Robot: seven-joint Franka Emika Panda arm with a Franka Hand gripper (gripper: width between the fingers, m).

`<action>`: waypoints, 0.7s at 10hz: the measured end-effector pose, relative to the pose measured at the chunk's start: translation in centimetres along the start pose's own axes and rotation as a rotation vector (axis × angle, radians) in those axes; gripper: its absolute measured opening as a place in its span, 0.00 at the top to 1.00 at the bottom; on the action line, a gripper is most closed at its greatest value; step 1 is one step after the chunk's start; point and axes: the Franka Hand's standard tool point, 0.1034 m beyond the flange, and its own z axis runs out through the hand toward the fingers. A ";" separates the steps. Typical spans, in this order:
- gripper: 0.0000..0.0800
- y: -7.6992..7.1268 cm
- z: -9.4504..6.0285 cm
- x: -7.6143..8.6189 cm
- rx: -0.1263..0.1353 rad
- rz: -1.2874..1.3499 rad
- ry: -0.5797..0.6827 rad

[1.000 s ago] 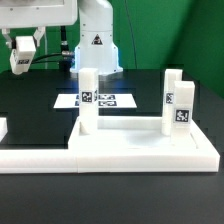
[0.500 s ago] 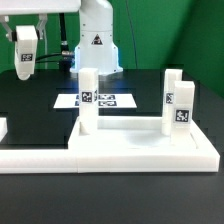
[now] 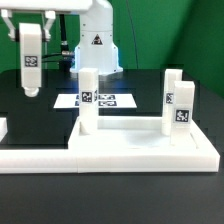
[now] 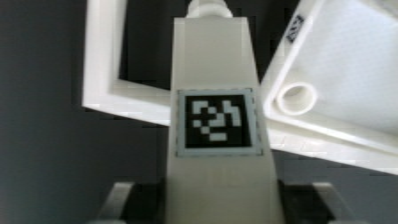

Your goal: Assemble desk

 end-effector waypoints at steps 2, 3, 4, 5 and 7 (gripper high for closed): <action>0.64 2.4 -0.5 -0.4 -0.089 -0.025 0.124; 0.64 3.1 -0.5 -0.9 -0.126 -0.044 0.155; 0.64 2.8 -0.2 -1.0 -0.115 -0.030 0.142; 0.64 2.7 0.1 -1.3 -0.106 -0.022 0.135; 0.64 1.6 0.7 0.1 -0.071 -0.013 0.129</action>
Offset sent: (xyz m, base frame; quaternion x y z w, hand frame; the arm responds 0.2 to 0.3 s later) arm 0.0000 0.0000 0.0000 0.0000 0.0000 0.0000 1.0000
